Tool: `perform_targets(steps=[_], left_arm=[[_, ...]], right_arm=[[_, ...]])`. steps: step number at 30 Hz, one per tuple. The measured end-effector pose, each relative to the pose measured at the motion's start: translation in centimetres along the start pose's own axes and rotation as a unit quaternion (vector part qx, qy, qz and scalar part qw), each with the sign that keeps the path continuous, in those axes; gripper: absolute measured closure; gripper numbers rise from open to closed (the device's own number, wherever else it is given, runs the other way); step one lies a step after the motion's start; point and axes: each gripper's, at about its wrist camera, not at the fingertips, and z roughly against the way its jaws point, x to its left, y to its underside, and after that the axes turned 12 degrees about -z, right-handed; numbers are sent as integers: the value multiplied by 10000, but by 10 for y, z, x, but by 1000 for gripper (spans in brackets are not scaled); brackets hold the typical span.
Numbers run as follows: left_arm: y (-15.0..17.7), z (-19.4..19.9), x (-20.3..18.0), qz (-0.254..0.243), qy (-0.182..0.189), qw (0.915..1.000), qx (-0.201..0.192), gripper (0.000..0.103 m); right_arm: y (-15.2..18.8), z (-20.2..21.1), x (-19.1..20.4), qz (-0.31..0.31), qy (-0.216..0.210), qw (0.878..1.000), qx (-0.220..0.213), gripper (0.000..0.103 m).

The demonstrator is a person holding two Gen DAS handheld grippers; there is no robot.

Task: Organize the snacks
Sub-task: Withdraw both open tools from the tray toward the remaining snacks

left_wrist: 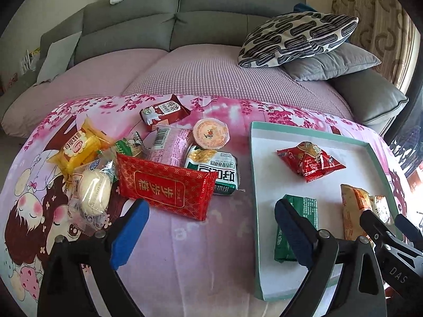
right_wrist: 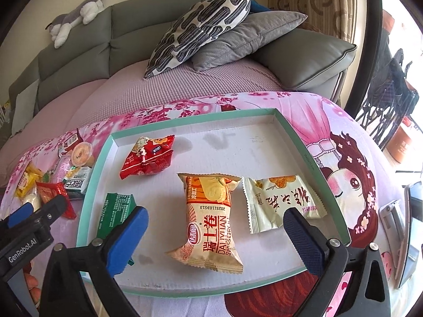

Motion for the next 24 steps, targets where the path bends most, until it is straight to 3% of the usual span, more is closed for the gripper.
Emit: perform_targets(steps=[6,11,15,20,24], left_arm=[[-1,7,4,75,160,9996,-218,7],[-2,13,10,133,104,9990,-405,7],[-1,17,21,287,127,9981,-524,7],[1,23,38,377,-128,9967,-704,7],[5,27,56,526,-335,9955,-710,7]], right_arm=[[0,0,6,-59,-178,9998,-8,0],[4,10,19,102,142,9991,-384,0],[4,10,23,-63,158,9991,-377,0],[6,14,25,-255,-304,9988,-286,0],[8,18,35,-88,-233,9989,-404,0]])
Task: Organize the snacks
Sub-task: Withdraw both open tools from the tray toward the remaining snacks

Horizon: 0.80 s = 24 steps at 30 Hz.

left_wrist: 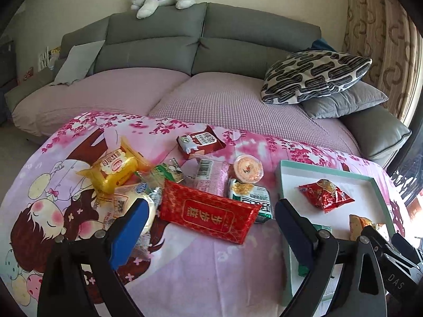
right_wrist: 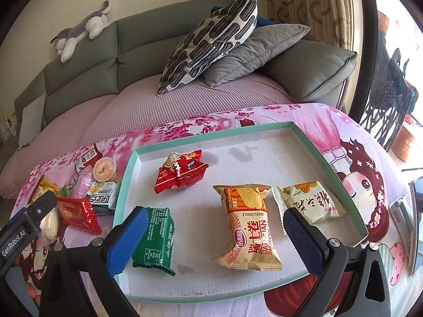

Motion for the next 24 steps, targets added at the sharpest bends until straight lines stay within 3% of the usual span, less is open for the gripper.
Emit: perform_targets(steps=[9,14,24], left_arm=[[12,11,58,491,-1108,9926,-7,7],[22,7,91,964,-887,9913,155,7],[29,-11,110,1147,-375,9909,597,7]], right_arm=[[12,3,39,319,-221,9992,50,0],[27,-2,73,750,-363,9964,175,0],[54,-6,125,1335,-885,9863,386,2]])
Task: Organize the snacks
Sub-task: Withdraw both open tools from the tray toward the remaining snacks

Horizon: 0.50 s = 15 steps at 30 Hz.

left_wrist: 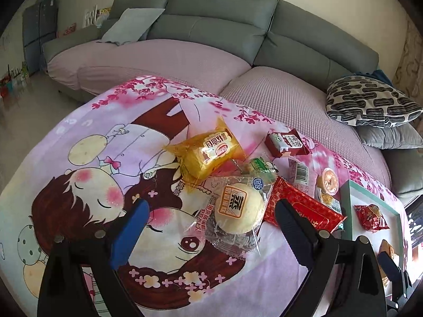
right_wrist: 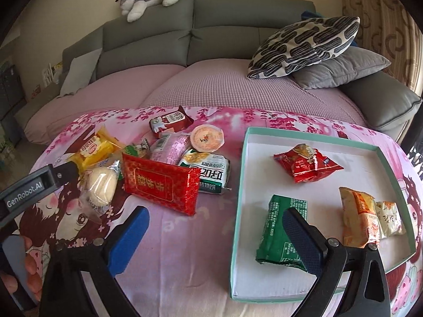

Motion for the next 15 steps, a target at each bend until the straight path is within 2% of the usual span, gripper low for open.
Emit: perform_targets(steps=[7,10,15], left_arm=[[-1,-23,-3,-13,261,9988,404,7],[-2,-28,-4,-38,353,9980,525,7],[-6,-30,2,25,438,9972,603,7]], right_arm=[[-6,-8,10,148,-229,9995,166,8],[-20,-15,16,316,-282,9989,194,12],[-45,-27,33,855,-644,9938,285,14]])
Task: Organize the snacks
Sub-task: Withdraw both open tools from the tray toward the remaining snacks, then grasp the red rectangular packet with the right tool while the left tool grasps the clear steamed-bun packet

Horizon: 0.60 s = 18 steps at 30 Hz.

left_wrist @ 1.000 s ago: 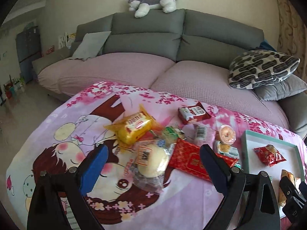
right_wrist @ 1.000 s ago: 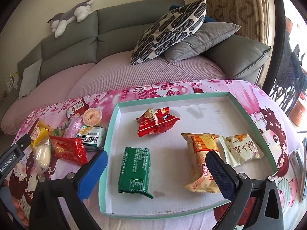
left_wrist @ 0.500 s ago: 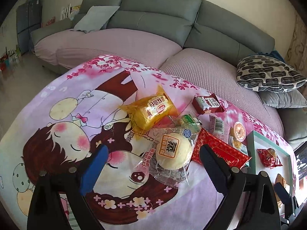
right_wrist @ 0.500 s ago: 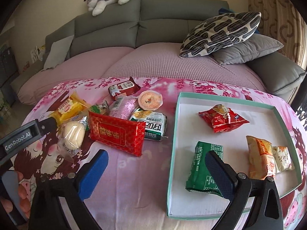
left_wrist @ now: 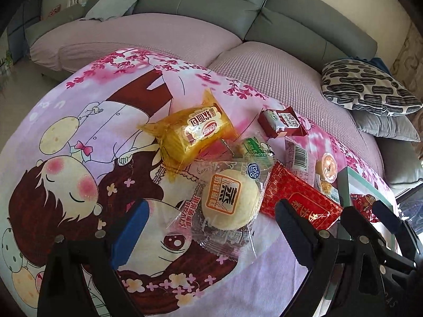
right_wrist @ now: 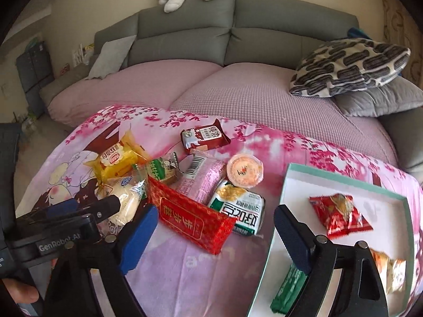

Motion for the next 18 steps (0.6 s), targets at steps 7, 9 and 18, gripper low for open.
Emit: perform_targets(steps=[7,9,18], left_arm=[[0,-5,7,95,-23,9998,153,9],[1,-6,9,157,77,9997,170,9],[-1,-10,2,72,200,9996,198,9]], right_arm=[[-15,-30,16,658,-358,9959,510,36],[-13,-39,20,814,-382,9939,636,39],[6,-40,22,852,-603,9911,823,68]])
